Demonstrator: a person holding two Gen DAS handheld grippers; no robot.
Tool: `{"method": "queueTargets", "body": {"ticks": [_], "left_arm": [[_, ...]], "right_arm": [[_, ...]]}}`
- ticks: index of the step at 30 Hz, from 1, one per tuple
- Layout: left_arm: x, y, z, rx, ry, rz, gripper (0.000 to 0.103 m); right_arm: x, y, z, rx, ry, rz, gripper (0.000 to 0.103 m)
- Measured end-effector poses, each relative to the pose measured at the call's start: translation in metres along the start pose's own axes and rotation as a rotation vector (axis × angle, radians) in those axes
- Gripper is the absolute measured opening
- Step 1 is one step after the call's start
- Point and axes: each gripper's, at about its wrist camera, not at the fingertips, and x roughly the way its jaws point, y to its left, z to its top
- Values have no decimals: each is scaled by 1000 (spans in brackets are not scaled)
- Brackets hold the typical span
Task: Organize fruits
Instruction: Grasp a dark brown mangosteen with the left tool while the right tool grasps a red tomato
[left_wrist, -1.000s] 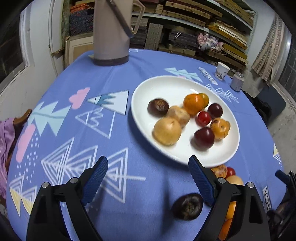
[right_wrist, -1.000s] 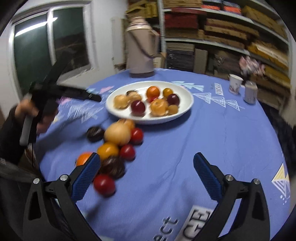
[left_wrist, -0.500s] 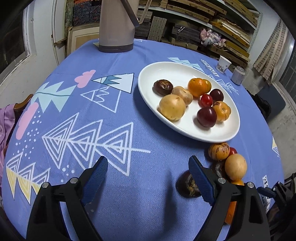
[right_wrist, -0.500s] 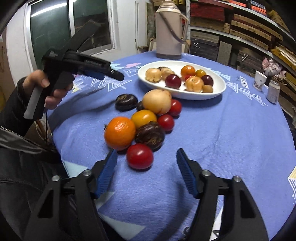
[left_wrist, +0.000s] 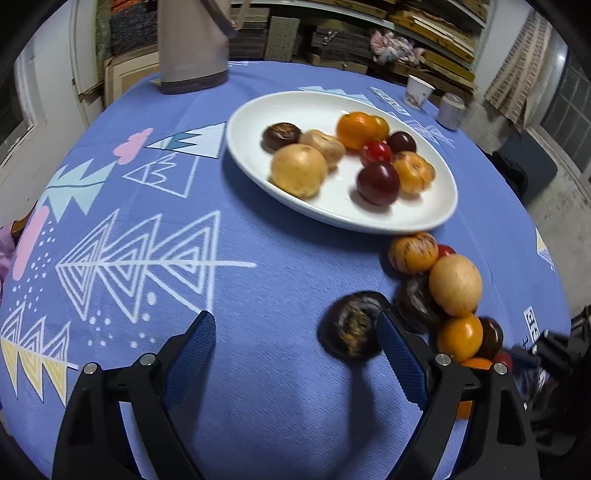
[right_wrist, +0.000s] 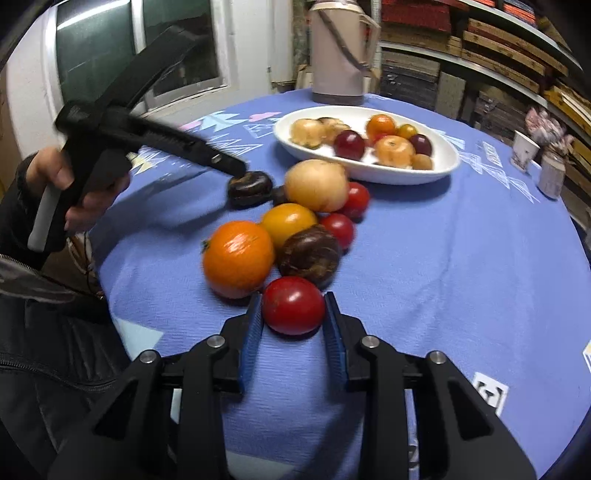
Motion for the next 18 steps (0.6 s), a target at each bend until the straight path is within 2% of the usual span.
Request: {"method": "queueTargets", "body": {"ticks": [6,10,11,13,14,15,18], "left_arm": [[9,-15,-4,54,22,-8,89],[19,-27,-8,106,22,19,89],[21,-29,-8,123,14,32,86],[20,-32,-9,149,-7,58,70],[19,-32,-9,155,-15,53,52],[17,-31,-8,150,-18,44,44],[14,-25,-5,127,-11,41,44]], "right_arm": [[-6,-14,0,48,-17,-17,32],[-8,-18,0,61,-23,-25,32],[-8,-19,0,64,-23,-25,32],[-8,-20,-1,68,-25,-27,32],[-9,-21,0,73,-28,-28,32],[-9,-22,0,80,-32,-28,32],[-11,-27,3,96,-44,-39,32]]}}
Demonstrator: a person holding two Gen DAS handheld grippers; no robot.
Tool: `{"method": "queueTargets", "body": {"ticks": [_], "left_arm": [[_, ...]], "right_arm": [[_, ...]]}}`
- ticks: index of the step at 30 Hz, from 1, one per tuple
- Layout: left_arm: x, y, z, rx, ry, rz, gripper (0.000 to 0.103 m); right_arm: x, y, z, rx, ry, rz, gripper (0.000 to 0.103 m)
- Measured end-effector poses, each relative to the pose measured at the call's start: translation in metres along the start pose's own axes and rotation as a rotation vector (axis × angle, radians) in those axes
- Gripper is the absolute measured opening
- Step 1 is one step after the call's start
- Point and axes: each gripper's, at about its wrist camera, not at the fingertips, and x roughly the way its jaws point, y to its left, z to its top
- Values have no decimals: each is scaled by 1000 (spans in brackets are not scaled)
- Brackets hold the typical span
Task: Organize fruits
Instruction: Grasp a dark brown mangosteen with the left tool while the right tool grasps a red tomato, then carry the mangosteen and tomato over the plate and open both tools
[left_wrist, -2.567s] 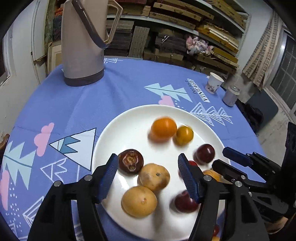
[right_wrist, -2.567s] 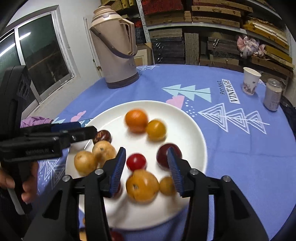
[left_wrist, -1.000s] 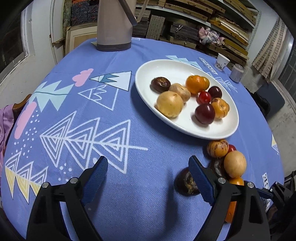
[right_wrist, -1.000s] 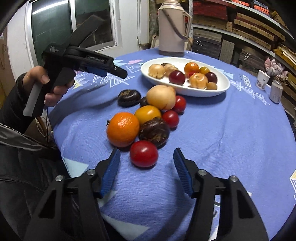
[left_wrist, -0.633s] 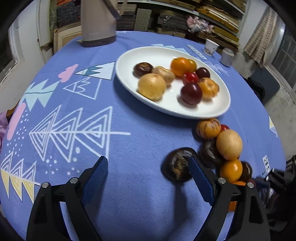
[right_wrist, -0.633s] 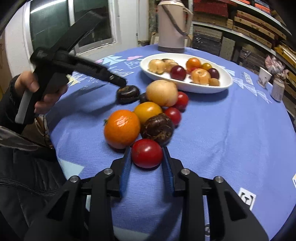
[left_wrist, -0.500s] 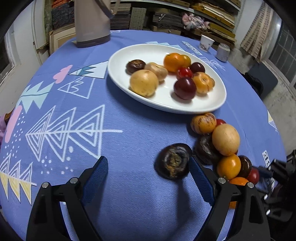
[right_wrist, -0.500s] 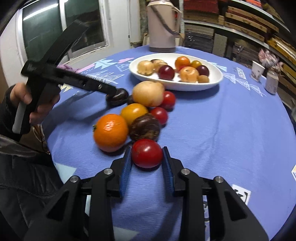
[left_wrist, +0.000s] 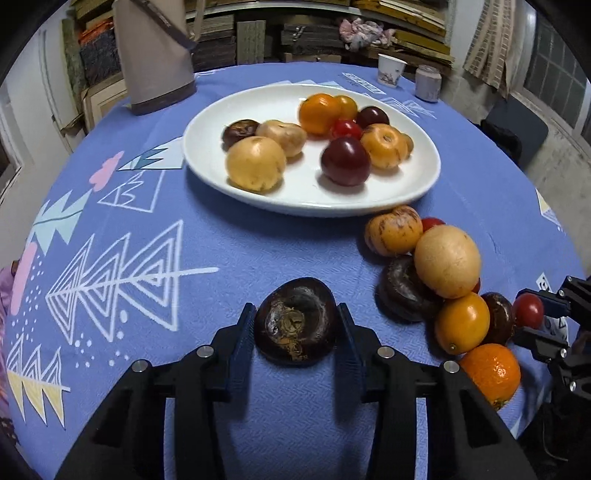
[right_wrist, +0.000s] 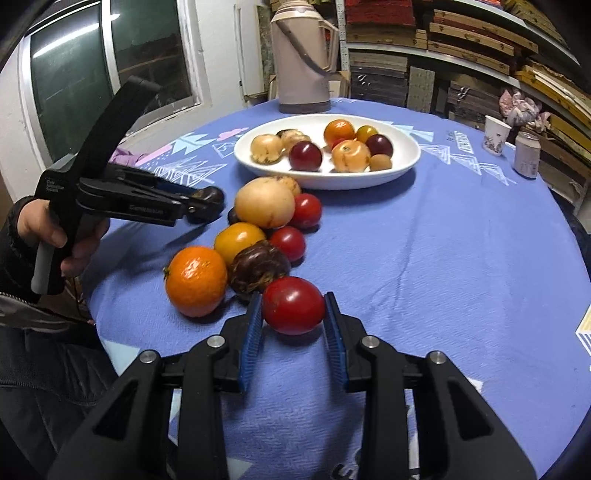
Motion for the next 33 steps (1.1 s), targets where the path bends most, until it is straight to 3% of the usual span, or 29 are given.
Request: {"method": "queueTargets", "body": {"ticks": [10,20,29,33], "left_arm": [[-39,13,10,-44,-83,-19,44],[-52,13,30,-30,-125,-24,44],[-41,17,78,-28,-170,-16,44],[-24,20,101,-64,-164,-86,44]], "right_arm": [[-13,-16,18,43,-56,-36,32],[-26,-26,71,20,-167,-86,32],[5,-41,125,47,-178,-76,32],[35,-43,147,57,-147,-73,32]]}}
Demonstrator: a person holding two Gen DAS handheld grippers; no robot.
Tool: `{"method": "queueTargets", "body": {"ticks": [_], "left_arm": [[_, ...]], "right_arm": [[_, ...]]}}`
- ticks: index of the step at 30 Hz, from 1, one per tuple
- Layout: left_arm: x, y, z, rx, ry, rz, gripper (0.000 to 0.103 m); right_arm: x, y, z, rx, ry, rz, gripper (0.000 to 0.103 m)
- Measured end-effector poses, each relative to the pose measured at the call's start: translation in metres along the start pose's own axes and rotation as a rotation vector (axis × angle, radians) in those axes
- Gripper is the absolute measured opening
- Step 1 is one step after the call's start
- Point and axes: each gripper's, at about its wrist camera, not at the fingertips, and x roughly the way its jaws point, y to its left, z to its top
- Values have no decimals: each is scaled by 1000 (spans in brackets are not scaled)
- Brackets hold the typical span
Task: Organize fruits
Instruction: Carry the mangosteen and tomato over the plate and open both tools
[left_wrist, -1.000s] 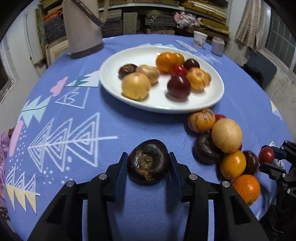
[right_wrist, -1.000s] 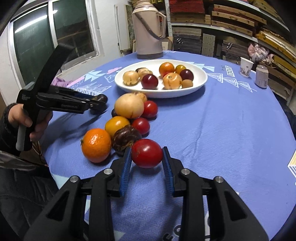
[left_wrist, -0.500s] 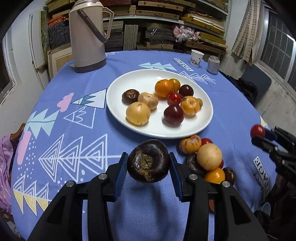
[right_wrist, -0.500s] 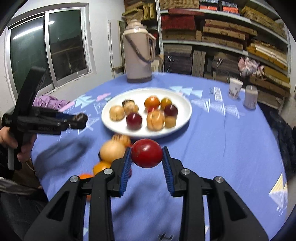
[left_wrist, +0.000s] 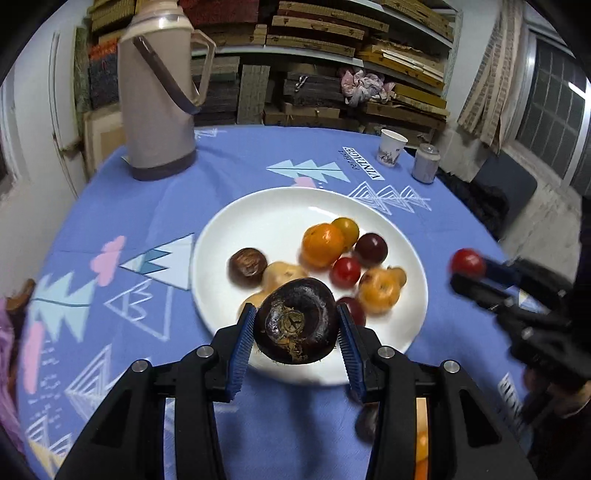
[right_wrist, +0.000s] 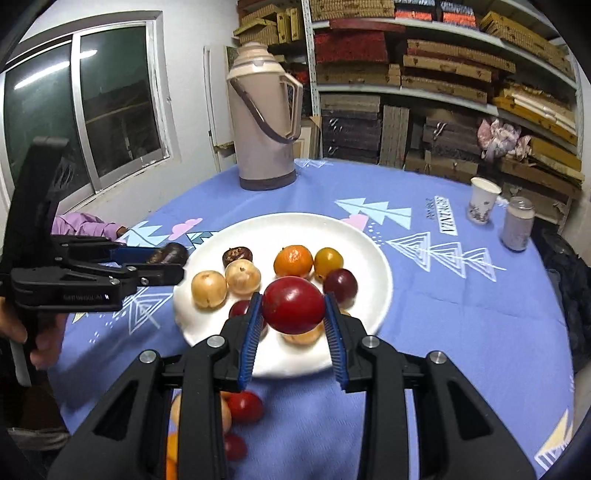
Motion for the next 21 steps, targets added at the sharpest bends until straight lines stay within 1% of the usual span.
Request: {"method": "queueTargets", "body": {"ticks": [3,7,13,17,18,19,20,21], "left_arm": [[13,2,6,-30,8,-17,44],[32,0,11,-31,46,6,44],[48,1,15,-34,57,26,44],[58,3,18,-56,80,32,45],[60,3,18,-55,84,36,45],[61,3,18,-54,84,47,48],[61,3,18,-59,81,64,66],[60,4,19,-65,71,80,79]], "right_arm": [[24,3,8,-11,29,-8,32],[52,-3,14,5,61,-35,32],[76,-16,13,44,93,-31,32],[85,-20,13,70,102,-39,33],[87,-21,13,81,100,-41,39],[87,-22,13,92,96,-44,46],[86,-23,14,98,88,-48,55],[84,-24,14,103,78,-51,55]]}}
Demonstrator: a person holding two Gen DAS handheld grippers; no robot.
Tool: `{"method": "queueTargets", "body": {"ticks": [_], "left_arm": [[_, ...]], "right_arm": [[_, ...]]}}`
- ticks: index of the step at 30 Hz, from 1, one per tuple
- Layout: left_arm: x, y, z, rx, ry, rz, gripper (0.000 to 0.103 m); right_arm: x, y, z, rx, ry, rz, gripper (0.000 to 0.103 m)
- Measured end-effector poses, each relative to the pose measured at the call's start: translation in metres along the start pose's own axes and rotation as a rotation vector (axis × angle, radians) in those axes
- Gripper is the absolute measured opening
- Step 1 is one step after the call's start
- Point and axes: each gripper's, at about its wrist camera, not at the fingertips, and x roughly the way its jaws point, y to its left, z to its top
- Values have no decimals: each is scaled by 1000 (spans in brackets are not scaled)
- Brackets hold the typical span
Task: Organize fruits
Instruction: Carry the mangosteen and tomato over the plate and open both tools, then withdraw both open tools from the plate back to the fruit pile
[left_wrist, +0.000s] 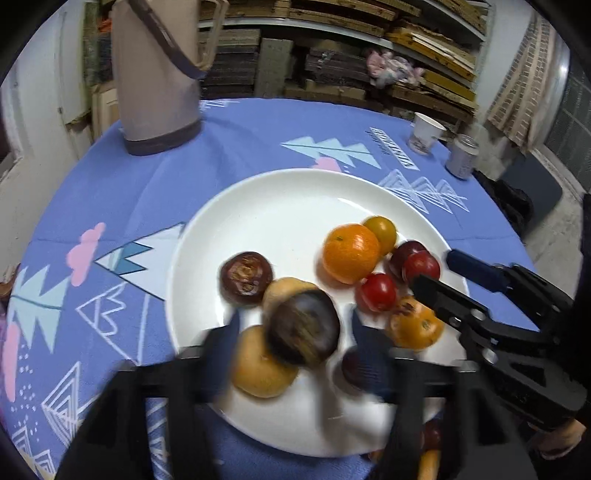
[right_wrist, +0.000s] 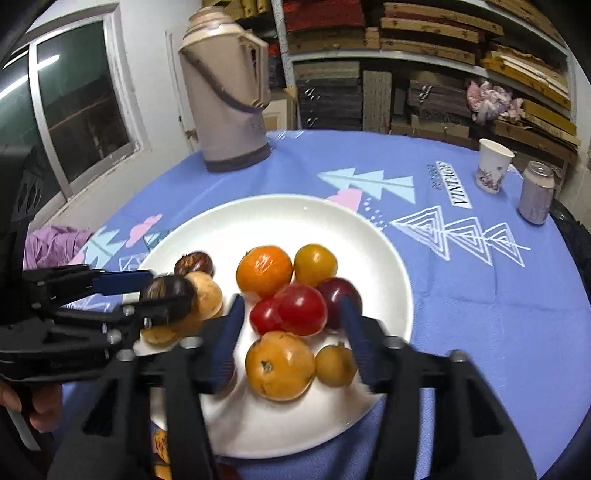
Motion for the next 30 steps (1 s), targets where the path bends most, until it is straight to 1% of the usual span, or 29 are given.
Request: {"method": "queueTargets", "body": {"ticks": [1,3,7,11,14,16,18,20,25,30], "left_arm": [[-5,1,0,-5,-24,20,81],[-15,3,-3,0,-53,20,83],[-28,4,-10,5,-58,12,83],[-38,1,-24,25,-52,8,83],[-44,-3,-36,44,-41,1,84],[-49,-4,-46,53,-32,-6,84],[-53,-5,-55,66,-23,-11,84],[-56,-6,-61,72,-19,-7,84],[-61,-7,-76,68,2,-16,85],[-64,-6,-87,61,23,-20,85]], "right_arm": [[-3,0,0,0,-2,1,55],[-12,0,-4,-16,-6,1,55],[-33,-2,-16,-41,-11,-21,55],[-64,-7,-35,-40,-34,-23,64],[-80,-10,-50,-41,-32,-27,65],[-89,-12,-62,-31,-19,-28,67],[-94,-14,-73,-23,-5,-37,78],[-98,-13,-82,-18,7,-39,81],[-109,-11,-102,4,18,-11,82],[-120,-3,-118,-13,40,29,82]]}}
